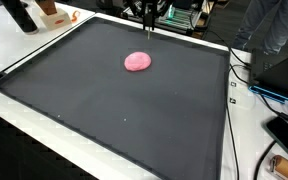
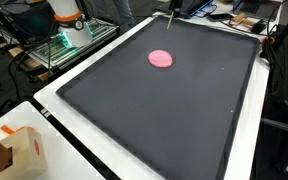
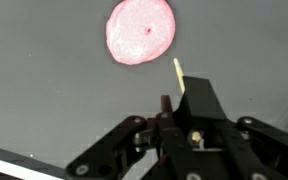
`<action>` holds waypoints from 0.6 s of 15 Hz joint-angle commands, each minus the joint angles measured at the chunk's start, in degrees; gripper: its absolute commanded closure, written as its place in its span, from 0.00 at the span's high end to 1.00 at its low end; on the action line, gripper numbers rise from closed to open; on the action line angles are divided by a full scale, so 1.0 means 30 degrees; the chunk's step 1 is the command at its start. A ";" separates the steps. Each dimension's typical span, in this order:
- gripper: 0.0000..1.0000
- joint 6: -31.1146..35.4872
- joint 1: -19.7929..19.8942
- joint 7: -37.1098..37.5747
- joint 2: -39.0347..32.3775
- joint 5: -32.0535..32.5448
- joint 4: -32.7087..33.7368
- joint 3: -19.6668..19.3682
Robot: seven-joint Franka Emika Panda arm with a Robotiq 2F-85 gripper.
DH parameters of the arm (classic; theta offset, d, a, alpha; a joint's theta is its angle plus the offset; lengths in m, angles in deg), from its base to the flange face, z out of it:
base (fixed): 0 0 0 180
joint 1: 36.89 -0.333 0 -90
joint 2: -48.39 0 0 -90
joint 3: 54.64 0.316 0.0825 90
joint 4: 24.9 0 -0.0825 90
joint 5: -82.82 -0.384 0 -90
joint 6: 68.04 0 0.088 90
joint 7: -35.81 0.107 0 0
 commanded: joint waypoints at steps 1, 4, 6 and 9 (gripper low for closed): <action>0.06 0.0360 0.0105 -0.0178 0.1200 -0.0848 -0.1435 -0.0171; 0.25 -0.0061 -0.0041 0.0010 0.0421 -0.0257 -0.0358 -0.0120; 0.25 -0.0062 -0.0045 0.0010 0.0375 -0.0257 -0.0302 -0.0115; 0.25 -0.0062 -0.0045 0.0010 0.0371 -0.0256 -0.0296 -0.0115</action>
